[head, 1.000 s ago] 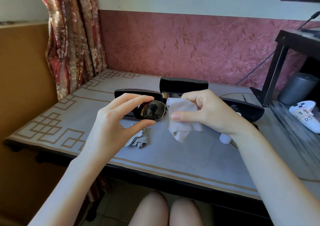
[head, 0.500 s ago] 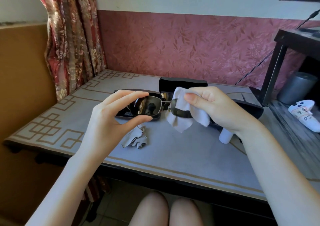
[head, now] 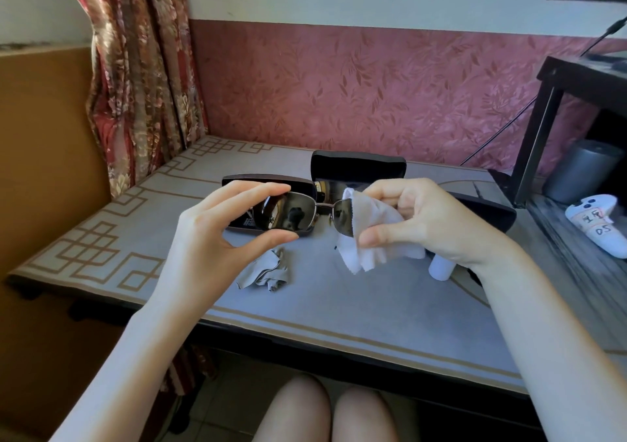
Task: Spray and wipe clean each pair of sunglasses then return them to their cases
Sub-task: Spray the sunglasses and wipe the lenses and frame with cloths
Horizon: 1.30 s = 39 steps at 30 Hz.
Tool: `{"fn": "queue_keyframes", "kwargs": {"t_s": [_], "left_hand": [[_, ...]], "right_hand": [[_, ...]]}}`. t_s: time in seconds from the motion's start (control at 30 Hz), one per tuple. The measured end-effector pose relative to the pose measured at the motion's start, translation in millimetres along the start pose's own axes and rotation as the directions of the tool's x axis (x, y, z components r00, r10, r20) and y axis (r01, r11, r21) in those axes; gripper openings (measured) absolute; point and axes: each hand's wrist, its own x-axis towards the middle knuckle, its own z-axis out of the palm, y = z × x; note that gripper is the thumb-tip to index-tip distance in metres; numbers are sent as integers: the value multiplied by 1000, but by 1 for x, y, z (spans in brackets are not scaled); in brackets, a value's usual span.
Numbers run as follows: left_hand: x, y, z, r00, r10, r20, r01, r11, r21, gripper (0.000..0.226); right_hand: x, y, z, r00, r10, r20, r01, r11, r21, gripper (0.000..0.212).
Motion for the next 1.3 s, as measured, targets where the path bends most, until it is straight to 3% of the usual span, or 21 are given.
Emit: {"fn": "queue_keyframes", "kwargs": {"t_s": [0.2,0.3,0.4,0.57,0.73,0.87,0.93,1.17,1.3], "left_hand": [[0,5,4,999,37,11,-37,999,26,46],[1,6,5,999,45,17,-45,998,36,46],[2,6,4,999,31,29,-32,999,31,47],[2,5,4,999,34,36,-35,999,35,47],[-1,6,5,999,45,29,-46,999,24,47],[1,8,8,998,63,27,-64,997,37,46],[1,7,8,999,51,15,-52,998,29,46],[1,3,5,1000,12,-6,-12,1000,8,47],[1,2,2,998,-30,-49,28,999,-40,45]], "right_hand": [[7,-13,19,989,-76,-128,65,993,-94,25],[13,-14,24,975,-126,-180,100,984,-148,47],[12,-15,20,985,-105,-135,87,988,-130,36],[5,-12,9,997,-64,-42,56,984,-168,38],[0,-12,7,1000,-21,-10,19,992,-122,17],[9,-11,17,984,-70,-164,48,990,-132,52],[11,-16,20,979,-106,-173,81,986,-147,56],[4,-7,7,985,-75,-158,59,993,-102,37],[-2,0,1,980,-43,-196,45,999,8,27]]}}
